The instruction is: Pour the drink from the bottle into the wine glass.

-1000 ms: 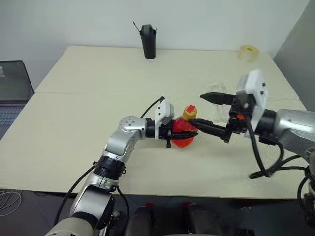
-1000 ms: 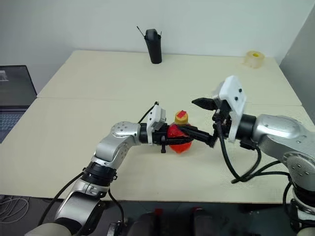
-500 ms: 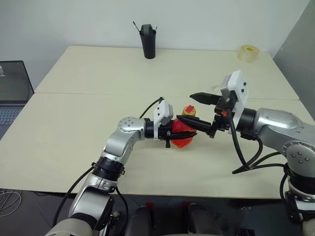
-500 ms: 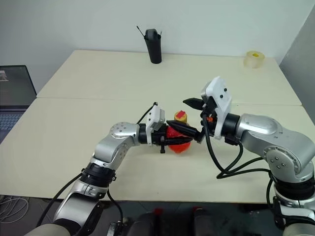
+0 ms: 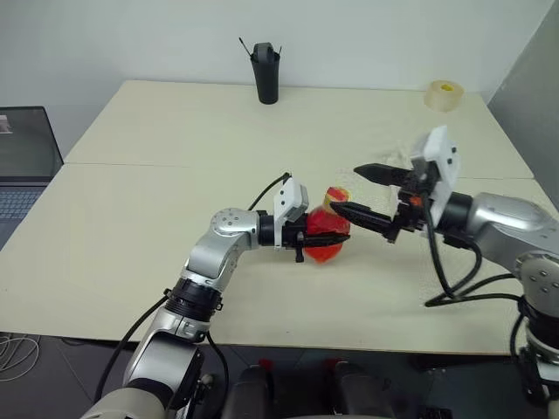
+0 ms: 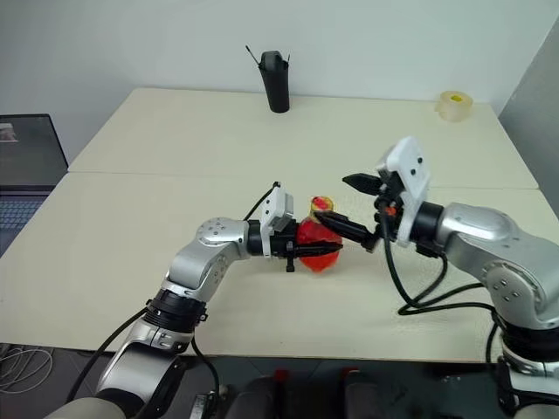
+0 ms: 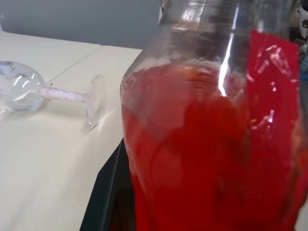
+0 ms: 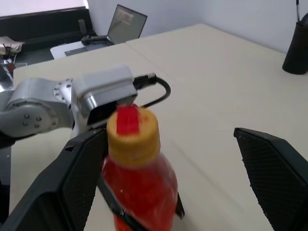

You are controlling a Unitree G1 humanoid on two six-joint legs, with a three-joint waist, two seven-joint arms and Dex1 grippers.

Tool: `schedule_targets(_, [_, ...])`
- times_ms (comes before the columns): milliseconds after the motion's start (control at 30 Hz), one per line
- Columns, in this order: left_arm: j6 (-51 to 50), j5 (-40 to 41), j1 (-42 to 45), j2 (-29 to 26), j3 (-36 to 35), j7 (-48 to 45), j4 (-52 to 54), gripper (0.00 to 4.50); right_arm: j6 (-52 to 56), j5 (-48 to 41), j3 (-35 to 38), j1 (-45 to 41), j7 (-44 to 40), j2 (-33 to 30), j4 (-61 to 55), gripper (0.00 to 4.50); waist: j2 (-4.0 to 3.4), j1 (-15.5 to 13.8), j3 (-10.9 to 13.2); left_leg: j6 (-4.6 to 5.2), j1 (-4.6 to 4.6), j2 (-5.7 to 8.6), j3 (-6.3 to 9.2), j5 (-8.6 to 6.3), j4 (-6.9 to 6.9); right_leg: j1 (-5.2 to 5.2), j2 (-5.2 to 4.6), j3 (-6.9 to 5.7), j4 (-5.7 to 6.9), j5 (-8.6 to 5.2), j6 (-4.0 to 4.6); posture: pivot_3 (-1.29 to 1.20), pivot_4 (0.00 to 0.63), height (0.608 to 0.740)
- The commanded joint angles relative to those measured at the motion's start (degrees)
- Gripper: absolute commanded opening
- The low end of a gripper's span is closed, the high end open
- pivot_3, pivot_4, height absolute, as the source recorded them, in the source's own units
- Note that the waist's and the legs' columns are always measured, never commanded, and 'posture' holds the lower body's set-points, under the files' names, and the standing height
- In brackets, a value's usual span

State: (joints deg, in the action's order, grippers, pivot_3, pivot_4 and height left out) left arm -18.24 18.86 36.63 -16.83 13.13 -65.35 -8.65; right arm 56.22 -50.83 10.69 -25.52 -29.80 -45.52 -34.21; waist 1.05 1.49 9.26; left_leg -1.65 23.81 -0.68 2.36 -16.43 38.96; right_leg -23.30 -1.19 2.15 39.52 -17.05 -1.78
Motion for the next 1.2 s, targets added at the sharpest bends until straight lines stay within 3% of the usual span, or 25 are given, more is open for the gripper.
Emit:
schedule_targets(33, [1.6, 1.1, 1.0, 0.4, -0.9, -0.3, 2.6, 1.3, 0.6, -3.0, 7.3, 3.8, -3.2, -4.3, -2.5, 4.5, 0.0, 0.0, 0.0, 0.0, -0.01, 0.01, -0.02, 0.0, 0.0, 0.0, -0.01, 0.01, 0.0, 0.0, 0.0, 0.0, 0.15, 0.74])
schedule_targets(233, [1.7, 0.9, 1.2, 0.4, -1.1, -0.4, 2.2, 1.3, 0.6, -7.7, 3.2, -0.6, -3.0, -3.6, -4.4, 4.5, -0.03, 0.8, 0.0, 0.02, -0.26, -0.02, -0.14, -0.01, -0.06, 0.0, 0.16, 0.06, 0.18, 0.0, 0.0, 0.0, 0.15, 0.74])
schedule_targets(500, [1.6, 1.0, 1.0, 0.1, -1.4, 0.0, 2.6, 1.3, 2.0, -6.2, -5.5, -10.2, 5.4, 4.6, -2.3, 4.5, -0.02, 0.2, 0.0, 0.0, -0.21, -0.04, -0.09, 0.0, -0.03, 0.0, 0.08, 0.05, 0.15, -0.01, 0.0, 0.0, 0.15, 0.74])
schedule_targets(800, [1.4, 1.2, 0.7, 0.8, -1.0, 0.6, 3.1, 1.3, 1.7, -4.6, -8.2, -11.9, 7.9, 8.3, 0.3, 4.5, -0.02, 0.2, 0.0, -0.04, -0.07, -0.03, 0.04, 0.03, 0.0, 0.0, 0.03, 0.03, 0.05, 0.0, 0.0, 0.0, 0.15, 0.74])
schedule_targets(1200, [1.5, 1.2, 0.8, 0.7, -1.0, 0.4, 2.7, 1.29, 1.1, -2.2, -7.4, -10.5, 6.5, 8.2, 3.4, 4.5, -0.02, 0.2, 0.0, -0.01, -0.07, -0.02, 0.05, 0.01, -0.01, 0.0, 0.03, 0.02, 0.05, 0.0, 0.0, 0.0, 0.15, 0.74])
